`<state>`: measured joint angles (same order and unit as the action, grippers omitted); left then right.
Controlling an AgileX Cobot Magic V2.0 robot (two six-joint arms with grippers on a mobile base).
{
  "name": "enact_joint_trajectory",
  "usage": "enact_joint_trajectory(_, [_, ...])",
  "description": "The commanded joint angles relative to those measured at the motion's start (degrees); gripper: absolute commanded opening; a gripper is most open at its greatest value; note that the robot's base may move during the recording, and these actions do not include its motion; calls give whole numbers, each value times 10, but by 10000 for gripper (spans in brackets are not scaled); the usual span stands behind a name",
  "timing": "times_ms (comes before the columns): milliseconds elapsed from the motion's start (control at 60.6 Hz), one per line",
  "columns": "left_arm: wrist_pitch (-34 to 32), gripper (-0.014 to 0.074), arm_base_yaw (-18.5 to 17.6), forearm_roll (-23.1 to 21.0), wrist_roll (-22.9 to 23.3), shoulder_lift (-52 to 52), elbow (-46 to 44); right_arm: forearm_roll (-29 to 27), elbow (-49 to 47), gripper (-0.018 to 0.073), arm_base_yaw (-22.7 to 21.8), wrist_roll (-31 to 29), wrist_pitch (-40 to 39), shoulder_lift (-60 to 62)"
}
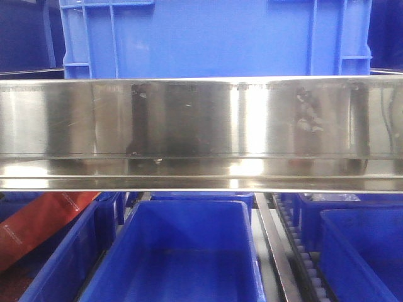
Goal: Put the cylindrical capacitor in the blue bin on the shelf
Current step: 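Drive base up to the shelf and stop facing the blue bins, then lower left gripper into a blue bin and open to release orange cylinder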
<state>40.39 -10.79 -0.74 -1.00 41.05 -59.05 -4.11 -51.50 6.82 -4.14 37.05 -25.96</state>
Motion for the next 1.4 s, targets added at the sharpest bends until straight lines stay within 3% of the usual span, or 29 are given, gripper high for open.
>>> enact_joint_trajectory(0, [-13,-111,-4,-2,2,-1,-1,6,-4,-162,-1,-2,-15,2])
enact_joint_trajectory(1056, [-59,-111,-7,-11,2,17,-9,6,-4,-162,-1,-2,-15,2])
enact_joint_trajectory(1155, [-46,-111,-30,-11,-8,60,-47,6,-4,-162,-1,-2,-15,2])
enact_joint_trajectory(1387, [-4,-111,-140,-11,-34,215,-227,6,-4,-162,-1,-2,-15,2])
